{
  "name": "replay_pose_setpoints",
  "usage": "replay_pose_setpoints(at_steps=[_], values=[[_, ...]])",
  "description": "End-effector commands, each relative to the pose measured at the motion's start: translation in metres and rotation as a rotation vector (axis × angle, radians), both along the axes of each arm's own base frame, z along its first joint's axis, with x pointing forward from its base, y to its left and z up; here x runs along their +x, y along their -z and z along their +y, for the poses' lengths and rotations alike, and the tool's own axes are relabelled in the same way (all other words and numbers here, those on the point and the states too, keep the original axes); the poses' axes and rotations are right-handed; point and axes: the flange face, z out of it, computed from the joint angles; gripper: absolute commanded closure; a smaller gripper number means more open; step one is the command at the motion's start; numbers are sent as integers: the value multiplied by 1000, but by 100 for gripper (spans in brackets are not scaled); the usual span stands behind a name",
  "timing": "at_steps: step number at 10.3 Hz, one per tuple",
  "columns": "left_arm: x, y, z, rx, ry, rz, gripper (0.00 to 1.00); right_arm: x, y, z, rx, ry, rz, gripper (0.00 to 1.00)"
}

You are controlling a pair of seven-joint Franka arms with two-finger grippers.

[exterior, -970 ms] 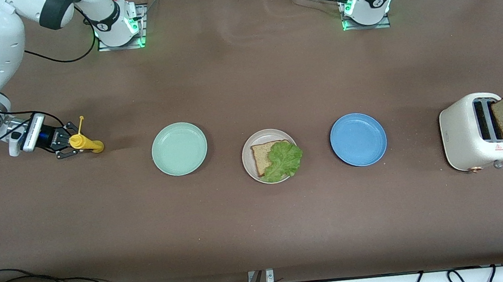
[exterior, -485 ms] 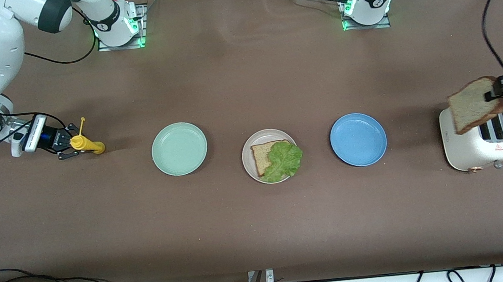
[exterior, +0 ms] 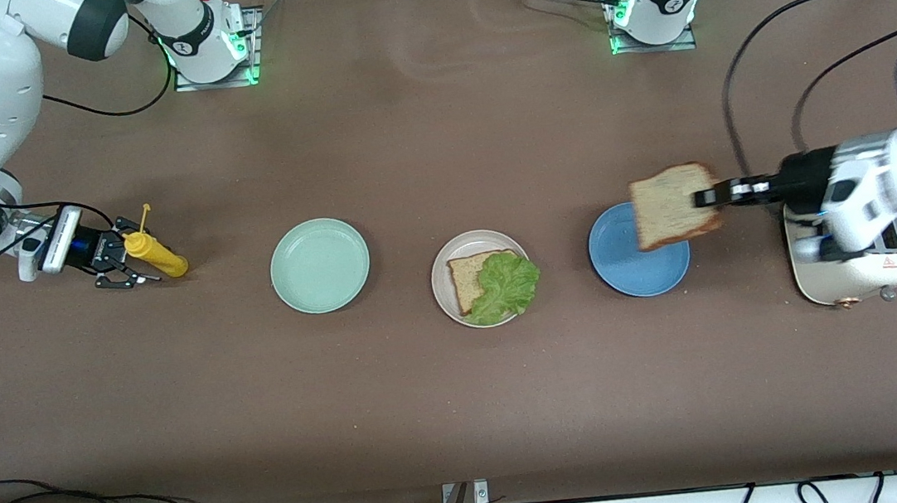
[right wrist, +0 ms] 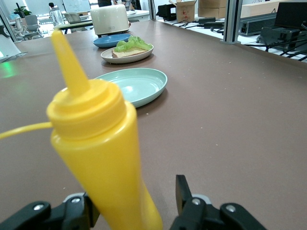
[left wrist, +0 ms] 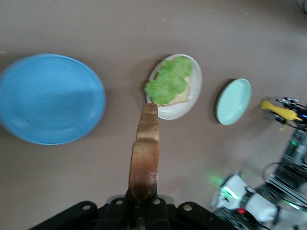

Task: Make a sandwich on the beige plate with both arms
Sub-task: 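Lift the toast from the toaster with the left gripper toward the beige plate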

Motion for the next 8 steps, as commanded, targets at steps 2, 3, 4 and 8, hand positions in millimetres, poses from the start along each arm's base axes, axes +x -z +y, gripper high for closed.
replay_pose_setpoints(at_steps=[2,3,4,8], values=[[22,66,-63,-191,-14,61,100,0,-2,-28,4,21,-16,34],[22,84,-88,-186,-7,65,100,-1,-5,-39,-9,10,-3,34],[23,98,-114,-194,-22,49,100,4,-12,-50,-29,-11,-4,34],[27,134,-176,-197,-108,-24,100,35,-61,-91,-80,-53,163,34]])
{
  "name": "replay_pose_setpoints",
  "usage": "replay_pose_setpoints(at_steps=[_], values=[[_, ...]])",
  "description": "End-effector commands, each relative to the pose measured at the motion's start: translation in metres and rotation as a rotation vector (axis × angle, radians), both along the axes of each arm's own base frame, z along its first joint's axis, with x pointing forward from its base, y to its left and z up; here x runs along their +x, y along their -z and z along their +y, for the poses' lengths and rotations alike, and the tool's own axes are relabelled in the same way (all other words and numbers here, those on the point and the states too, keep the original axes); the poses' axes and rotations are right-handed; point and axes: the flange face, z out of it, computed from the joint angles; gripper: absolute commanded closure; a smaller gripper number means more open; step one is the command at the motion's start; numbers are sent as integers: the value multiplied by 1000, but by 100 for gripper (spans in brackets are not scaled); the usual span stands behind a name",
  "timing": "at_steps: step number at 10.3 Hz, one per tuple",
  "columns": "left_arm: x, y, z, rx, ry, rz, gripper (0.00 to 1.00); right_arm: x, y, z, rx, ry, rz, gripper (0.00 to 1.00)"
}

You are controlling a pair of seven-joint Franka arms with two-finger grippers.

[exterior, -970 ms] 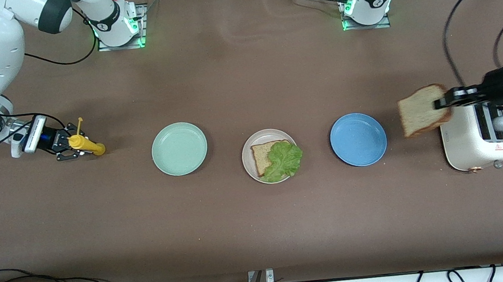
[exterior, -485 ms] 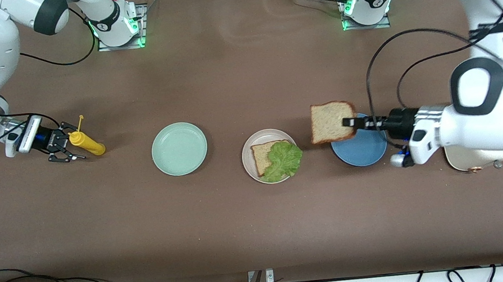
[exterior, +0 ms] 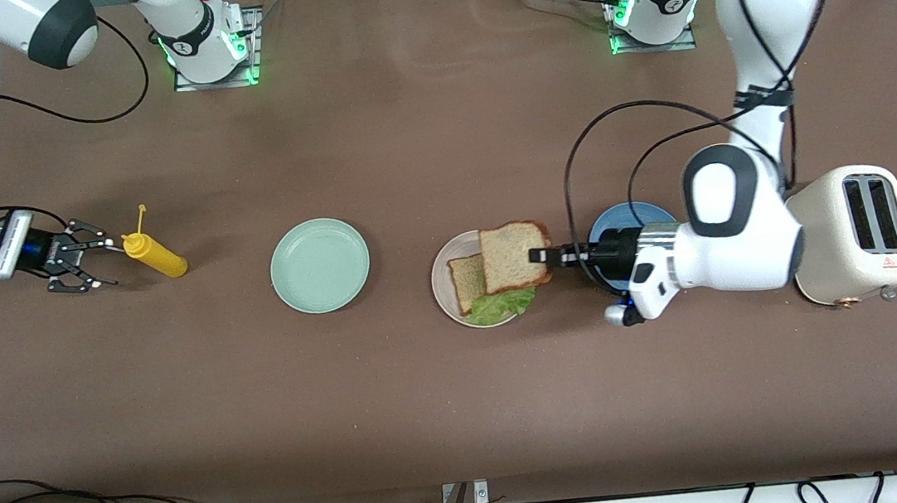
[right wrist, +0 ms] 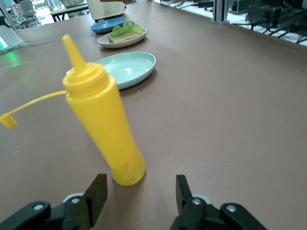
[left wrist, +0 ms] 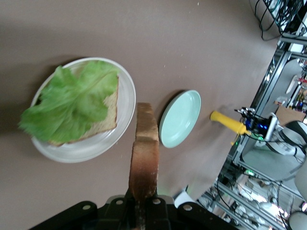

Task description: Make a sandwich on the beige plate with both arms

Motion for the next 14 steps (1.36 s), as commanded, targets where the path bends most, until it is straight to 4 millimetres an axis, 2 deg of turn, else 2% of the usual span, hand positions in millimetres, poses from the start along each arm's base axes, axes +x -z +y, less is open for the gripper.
replay_pose_setpoints(at_steps=[1,3,5,8,10,11,12,13,14], values=[[8,11,-13,-6,-31,-33,100,28,-40,-20,-9,-41,107,34],[4,32,-38,16,-61,-49,100,52,-75,-26,-33,-35,189,34],[-3,46,-57,37,-78,-62,100,76,-115,-21,-46,-3,304,34],[-4,60,-58,46,-68,-55,100,109,-177,-2,-126,92,523,34],[-5,65,-57,54,-64,-51,100,127,-226,21,-228,188,664,28],[-6,73,-55,72,-51,-52,87,130,-254,29,-287,259,730,22],[-8,79,-54,106,4,-87,36,131,-275,35,-334,315,779,14],[-12,81,-61,112,40,-110,0,133,-287,46,-360,354,826,11],[-12,80,-61,111,41,-112,0,134,-296,60,-389,389,874,6]])
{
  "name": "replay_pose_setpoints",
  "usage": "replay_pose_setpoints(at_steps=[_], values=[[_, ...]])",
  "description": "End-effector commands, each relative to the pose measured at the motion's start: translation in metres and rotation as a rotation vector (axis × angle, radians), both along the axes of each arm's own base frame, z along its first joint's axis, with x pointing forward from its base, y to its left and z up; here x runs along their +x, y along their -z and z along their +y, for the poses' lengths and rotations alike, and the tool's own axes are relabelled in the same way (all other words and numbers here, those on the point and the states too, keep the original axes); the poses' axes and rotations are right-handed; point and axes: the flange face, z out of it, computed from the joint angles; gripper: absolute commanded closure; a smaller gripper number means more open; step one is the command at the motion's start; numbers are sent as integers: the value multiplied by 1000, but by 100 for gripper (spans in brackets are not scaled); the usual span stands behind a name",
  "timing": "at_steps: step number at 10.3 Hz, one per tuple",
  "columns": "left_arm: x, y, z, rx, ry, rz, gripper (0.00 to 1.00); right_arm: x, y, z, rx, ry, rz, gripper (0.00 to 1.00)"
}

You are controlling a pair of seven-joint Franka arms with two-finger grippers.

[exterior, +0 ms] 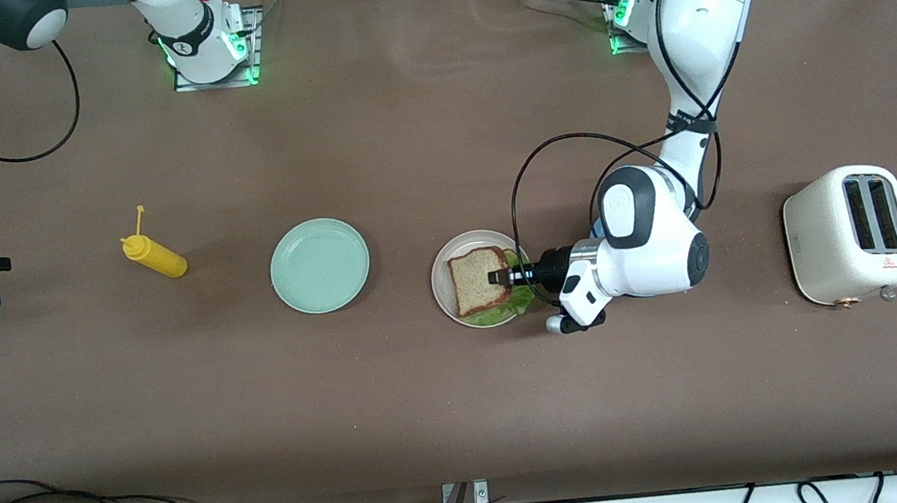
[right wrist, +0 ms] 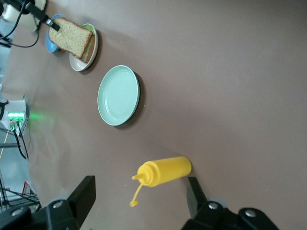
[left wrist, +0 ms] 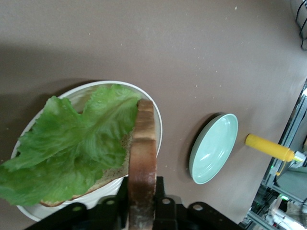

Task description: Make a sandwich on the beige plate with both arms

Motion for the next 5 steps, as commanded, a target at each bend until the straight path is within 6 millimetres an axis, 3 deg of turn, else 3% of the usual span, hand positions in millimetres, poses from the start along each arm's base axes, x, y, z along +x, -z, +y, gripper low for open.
replay_pose_setpoints(at_steps=[1,3,5], values=[[2,-3,-3,19,37,-33,0,-2,-27,28,-85,70,123,4],[3,-4,6,76,76,-50,0,-4,-62,61,-252,147,191,1],[8,-9,25,121,109,-57,0,-5,-95,111,-463,265,256,1]])
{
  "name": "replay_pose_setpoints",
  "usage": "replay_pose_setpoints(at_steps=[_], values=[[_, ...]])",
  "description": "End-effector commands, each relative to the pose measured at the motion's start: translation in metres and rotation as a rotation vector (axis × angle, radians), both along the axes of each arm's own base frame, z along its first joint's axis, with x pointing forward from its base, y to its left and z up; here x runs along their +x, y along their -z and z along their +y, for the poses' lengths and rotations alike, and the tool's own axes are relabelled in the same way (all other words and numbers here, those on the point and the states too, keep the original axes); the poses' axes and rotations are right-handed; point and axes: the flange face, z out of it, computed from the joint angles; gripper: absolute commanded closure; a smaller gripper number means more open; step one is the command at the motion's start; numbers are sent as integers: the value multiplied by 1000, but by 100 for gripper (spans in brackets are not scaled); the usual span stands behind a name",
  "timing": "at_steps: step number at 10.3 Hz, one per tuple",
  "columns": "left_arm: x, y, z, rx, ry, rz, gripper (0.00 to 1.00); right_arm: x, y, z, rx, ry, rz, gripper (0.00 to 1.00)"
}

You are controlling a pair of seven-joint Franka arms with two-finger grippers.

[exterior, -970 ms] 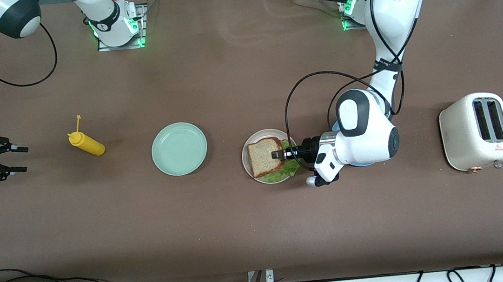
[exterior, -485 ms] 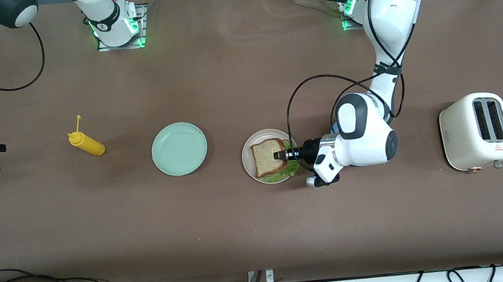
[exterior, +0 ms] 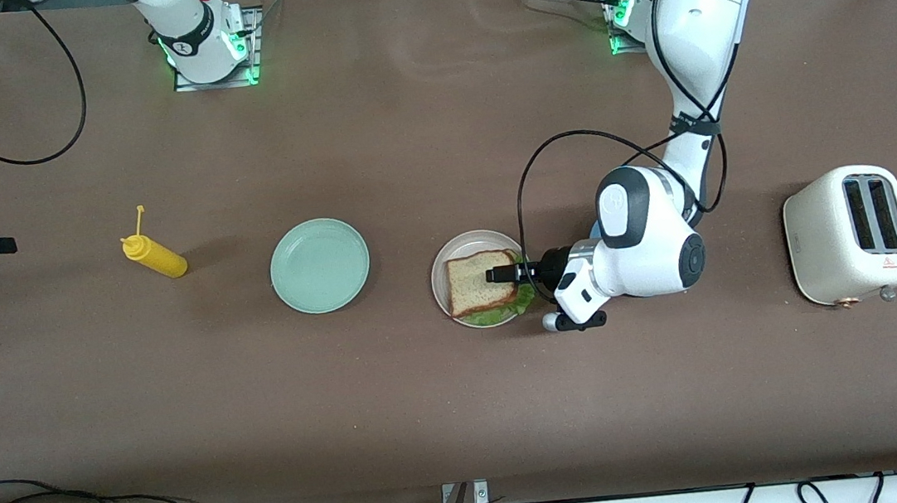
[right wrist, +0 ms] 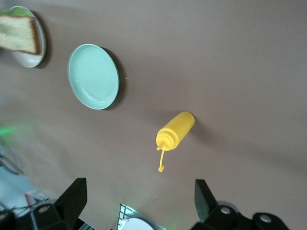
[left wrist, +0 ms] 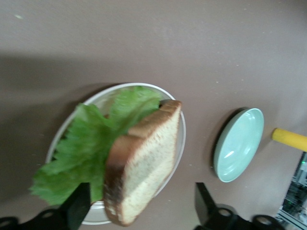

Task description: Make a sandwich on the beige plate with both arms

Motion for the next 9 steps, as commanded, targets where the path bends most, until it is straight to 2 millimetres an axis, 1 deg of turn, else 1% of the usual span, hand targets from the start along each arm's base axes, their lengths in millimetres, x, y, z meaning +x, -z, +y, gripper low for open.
replay_pose_setpoints(at_steps=[1,2,3,4,5,6,7,8,9], values=[[9,-16,27,63,69,-5,0,-6,-44,57,-219,110,20,0],[10,-34,43,112,114,-16,0,-7,-59,91,-337,149,4,0],[13,-52,61,141,135,-17,0,-8,-60,112,-398,186,4,0],[16,-67,89,181,146,-17,0,-9,-60,132,-436,241,-3,0],[18,-83,114,234,161,-19,0,-14,-57,140,-441,290,-21,0],[22,-95,139,275,157,-25,0,-18,-45,146,-439,323,-32,0],[21,-107,155,326,172,-29,0,-26,-39,147,-433,345,-53,0],[20,-121,178,396,189,-32,0,-33,-33,144,-427,357,-69,0],[18,-141,196,456,200,-45,0,-40,-27,137,-425,374,-83,0]])
